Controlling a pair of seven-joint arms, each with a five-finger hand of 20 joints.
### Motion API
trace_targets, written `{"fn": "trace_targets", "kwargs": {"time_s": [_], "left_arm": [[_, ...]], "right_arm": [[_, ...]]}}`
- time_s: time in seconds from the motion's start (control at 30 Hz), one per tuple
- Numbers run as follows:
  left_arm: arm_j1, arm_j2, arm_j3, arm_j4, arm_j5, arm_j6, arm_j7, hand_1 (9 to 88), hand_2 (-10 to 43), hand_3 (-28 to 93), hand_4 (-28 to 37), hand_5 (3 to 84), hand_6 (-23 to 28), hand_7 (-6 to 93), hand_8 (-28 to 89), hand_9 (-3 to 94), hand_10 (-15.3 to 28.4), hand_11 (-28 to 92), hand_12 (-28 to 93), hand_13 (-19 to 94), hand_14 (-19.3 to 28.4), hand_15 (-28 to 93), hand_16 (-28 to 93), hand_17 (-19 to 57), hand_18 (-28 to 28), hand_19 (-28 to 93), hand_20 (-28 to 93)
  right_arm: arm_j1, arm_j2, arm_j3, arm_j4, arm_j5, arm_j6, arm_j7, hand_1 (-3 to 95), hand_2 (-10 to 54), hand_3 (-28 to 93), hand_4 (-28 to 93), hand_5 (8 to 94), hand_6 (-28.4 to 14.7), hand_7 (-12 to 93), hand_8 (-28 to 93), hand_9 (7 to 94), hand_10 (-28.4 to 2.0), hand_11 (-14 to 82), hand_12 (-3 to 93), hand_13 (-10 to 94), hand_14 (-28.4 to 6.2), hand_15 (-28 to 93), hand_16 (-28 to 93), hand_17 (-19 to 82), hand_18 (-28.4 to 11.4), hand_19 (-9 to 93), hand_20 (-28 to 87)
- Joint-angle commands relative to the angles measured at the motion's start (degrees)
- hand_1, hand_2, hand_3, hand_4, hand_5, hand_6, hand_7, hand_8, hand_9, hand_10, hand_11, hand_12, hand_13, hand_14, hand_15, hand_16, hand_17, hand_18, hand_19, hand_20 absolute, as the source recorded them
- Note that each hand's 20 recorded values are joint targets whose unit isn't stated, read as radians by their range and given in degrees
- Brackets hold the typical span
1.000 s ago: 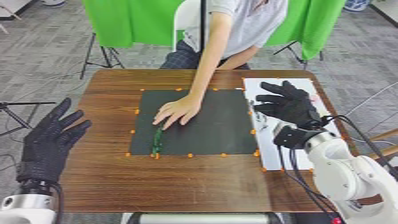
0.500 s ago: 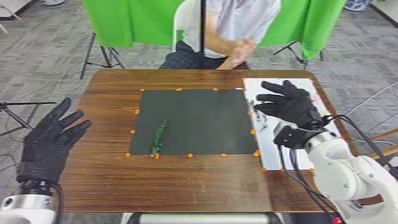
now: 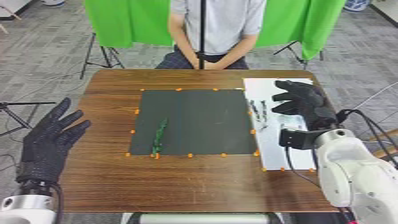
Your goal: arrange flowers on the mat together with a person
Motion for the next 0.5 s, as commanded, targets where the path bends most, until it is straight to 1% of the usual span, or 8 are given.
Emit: {"fn": "trace_targets", "kwargs": {"time_s": [0.03,0.13,0.2,0.27,0.33,0.43,0.47,0.5], "left_arm": [[1.09,0.00,-0.67,0.06,0.33,0.04,-0.17,20.5,7.9,75,-25.5,29.7,4.6,10.6,-8,29.0,14.9,18,12,21,20.6,40,-4,-9.5,19.5,37,14],[1.47,0.27,-0.84,0.03,0.16,0.18,0.30,20.5,7.9,75,-25.5,29.7,4.5,10.8,-8,29.0,14.9,18,12,21,20.7,40,-4,-9.5,19.6,37,14],[1.55,0.66,-0.83,0.09,-0.25,0.25,0.54,20.5,7.9,75,-25.5,29.7,4.5,10.8,-8,29.1,15.0,19,12,21,20.6,40,-4,-9.5,19.6,37,13],[2.01,1.44,-0.85,0.11,-0.88,0.57,1.35,20.5,7.9,75,-25.5,29.7,4.5,10.8,-8,29.1,15.0,19,12,21,20.7,41,-4,-9.5,19.6,37,13],[2.05,1.32,-0.84,0.14,-0.89,0.56,1.35,20.5,7.9,75,-25.5,29.8,4.5,10.8,-8,29.1,15.0,19,12,21,20.7,40,-4,-9.5,19.6,37,13],[1.80,0.77,-0.89,0.18,-0.34,0.26,0.64,20.4,7.9,75,-25.6,29.7,4.5,10.8,-8,29.1,15.0,19,12,21,20.7,40,-5,-9.4,19.5,37,13],[1.78,1.34,-0.83,0.28,-0.82,0.45,1.23,20.4,7.9,75,-25.6,29.7,4.5,10.8,-8,29.1,15.1,19,12,21,20.8,40,-5,-9.4,19.5,37,13],[1.83,1.01,-0.99,0.19,-0.52,0.29,0.67,20.5,7.9,75,-25.6,29.7,4.5,10.8,-8,29.1,15.1,19,12,21,20.8,40,-5,-9.4,19.5,37,13]], "right_arm": [[3.21,2.88,-1.97,-2.51,-17.83,0.22,14.30,25.1,3.8,71,-22,50.9,-2.9,13,-11,56.5,-19.5,17.1,14.2,54,-20.2,52,8,21,-28.0,70,6],[1.53,4.94,-1.04,-3.80,-25.98,-0.95,20.33,26.3,2.7,71,-21,51.0,-3.7,13,-11,57.0,-20.0,16.9,14.2,56,-20.2,53,9,26,-28.3,75,4],[0.65,5.76,-0.71,-4.35,-31.70,-2.88,24.56,27.4,2.0,70,-20,51.8,-4.4,13,-11,57.5,-20.5,17.1,14.4,58,-19.9,54,8,29,-28.3,80,-3],[-0.56,6.25,0.34,-4.92,-34.52,-5.14,27.42,28.5,1.0,69,-20,52.8,-4.9,13,-11,58.3,-21.1,17.4,14.6,59,-19.4,55,8,32,-28.3,83,-5],[-1.30,6.96,0.48,-5.17,-38.67,-7.55,31.03,29.1,0.3,69,-20,53.2,-5.5,13,-11,59.2,-21.5,18.2,14.9,61,-19.3,55,9,34,-27.9,84,-6],[-3.33,6.90,2.44,-5.75,-41.32,-12.05,34.25,30.7,-0.4,68,-19,54.2,-6.3,13,-11,60.1,-21.7,19.3,15.5,62,-19.1,56,9,37,-27.3,88,-14],[-3.87,7.14,2.75,-5.84,-42.10,-12.54,35.23,31.1,-0.6,68,-19,54.2,-6.4,13,-11,60.5,-21.9,19.9,15.7,63,-19.0,56,9,37,-27.1,89,-15],[-4.53,6.84,3.32,-5.99,-42.76,-14.06,36.20,31.3,-0.8,68,-19,54.3,-6.5,13,-11,60.6,-22.0,20.1,15.8,63,-18.9,56,9,38,-26.9,89,-15]]}}
